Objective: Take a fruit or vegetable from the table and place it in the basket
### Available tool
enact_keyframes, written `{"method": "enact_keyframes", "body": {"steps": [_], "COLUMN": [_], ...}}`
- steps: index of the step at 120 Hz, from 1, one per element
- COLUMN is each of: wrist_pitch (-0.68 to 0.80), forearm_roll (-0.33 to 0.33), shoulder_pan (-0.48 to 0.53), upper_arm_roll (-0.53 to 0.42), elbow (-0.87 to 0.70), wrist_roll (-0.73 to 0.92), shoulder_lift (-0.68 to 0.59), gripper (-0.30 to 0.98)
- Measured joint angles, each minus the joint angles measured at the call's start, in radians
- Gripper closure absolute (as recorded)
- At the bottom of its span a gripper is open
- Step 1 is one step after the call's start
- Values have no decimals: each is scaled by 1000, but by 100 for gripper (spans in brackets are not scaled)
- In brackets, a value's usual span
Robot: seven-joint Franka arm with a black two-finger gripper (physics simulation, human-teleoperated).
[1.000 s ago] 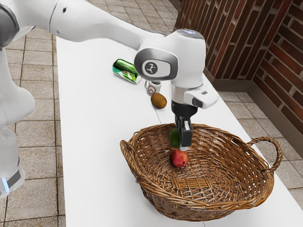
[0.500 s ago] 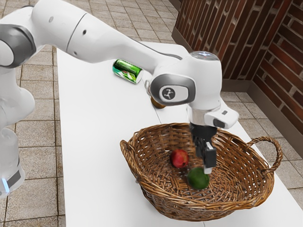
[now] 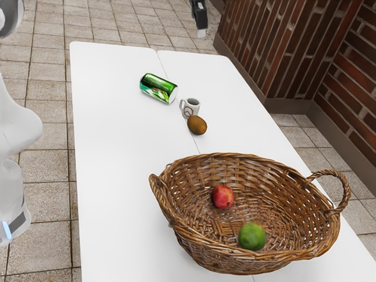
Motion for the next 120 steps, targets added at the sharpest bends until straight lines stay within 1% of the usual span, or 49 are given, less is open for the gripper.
{"method": "enact_keyframes", "body": {"steps": [8, 14, 22, 28, 34, 38, 42, 48, 55, 69, 84, 101, 110, 120], "wrist_pitch": [5, 22, 66, 107, 142, 162, 180, 205, 237, 310, 372, 426, 444, 458], "forearm_roll": [-8, -16, -26, -31, -34, -36, -37, -38, -39, -41, -41, -39, -37, -35], "shoulder_pan": [-12, -53, -115, -217, -387, -484, -553, -619, -653, -671, -794, -832, -891, -917], "upper_arm_roll": [53, 79, 139, 241, 414, 506, 559, 597, 617, 650, 784, 847, 918, 947], "elbow": [-2, -17, -67, -103, -119, -124, -134, -154, -192, -274, -309, -338, -342, -345], "wrist_roll": [117, 197, 295, 360, 420, 457, 491, 537, 586, 669, 739, 800, 825, 847], "shoulder_lift": [11, 38, 61, 68, 69, 68, 66, 65, 63, 60, 53, 33, 14, 4], "gripper": [0, 0, 0, 0, 0, 0, 0, 0, 0, 0, 0, 0, 0, 0]}}
